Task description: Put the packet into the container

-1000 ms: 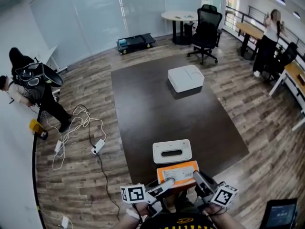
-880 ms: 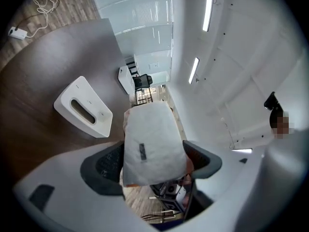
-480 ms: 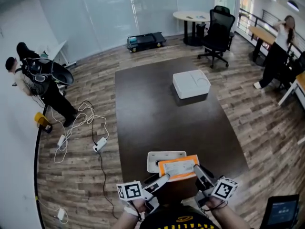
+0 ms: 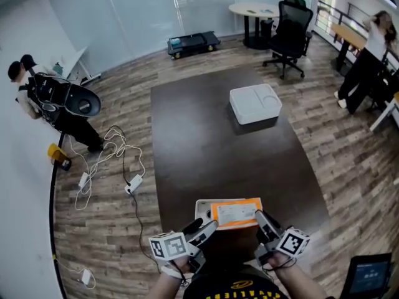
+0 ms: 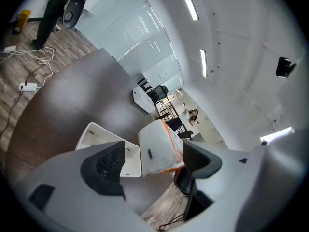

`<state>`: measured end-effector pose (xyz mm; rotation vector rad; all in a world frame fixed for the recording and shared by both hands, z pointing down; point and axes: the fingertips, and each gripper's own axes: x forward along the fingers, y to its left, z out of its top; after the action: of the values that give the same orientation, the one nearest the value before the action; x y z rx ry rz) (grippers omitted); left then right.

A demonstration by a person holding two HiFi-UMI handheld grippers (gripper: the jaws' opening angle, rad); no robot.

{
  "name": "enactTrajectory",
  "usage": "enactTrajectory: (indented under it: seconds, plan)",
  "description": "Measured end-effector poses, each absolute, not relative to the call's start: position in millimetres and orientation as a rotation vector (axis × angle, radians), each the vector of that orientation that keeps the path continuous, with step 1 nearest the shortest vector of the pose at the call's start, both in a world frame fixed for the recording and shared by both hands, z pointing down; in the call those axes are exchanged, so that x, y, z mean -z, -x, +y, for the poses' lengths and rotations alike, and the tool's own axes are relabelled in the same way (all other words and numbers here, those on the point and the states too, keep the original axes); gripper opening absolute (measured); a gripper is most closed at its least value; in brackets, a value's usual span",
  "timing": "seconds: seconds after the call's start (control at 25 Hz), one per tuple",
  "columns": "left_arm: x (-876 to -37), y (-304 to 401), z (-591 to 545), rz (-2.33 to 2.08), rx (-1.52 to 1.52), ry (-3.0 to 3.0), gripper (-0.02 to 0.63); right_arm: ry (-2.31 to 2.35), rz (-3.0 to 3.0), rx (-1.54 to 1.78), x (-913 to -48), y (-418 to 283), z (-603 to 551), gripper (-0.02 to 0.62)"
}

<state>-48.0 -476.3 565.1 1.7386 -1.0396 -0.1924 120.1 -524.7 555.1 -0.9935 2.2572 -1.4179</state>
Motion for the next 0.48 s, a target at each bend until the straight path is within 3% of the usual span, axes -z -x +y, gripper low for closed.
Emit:
enactTrajectory:
  seconds: [0.48]
  plan:
    - [-583, 65, -505, -1.097, -0.01, -1.838, 0.373, 1.1, 2.23, 1.423, -573, -113, -539, 0.072]
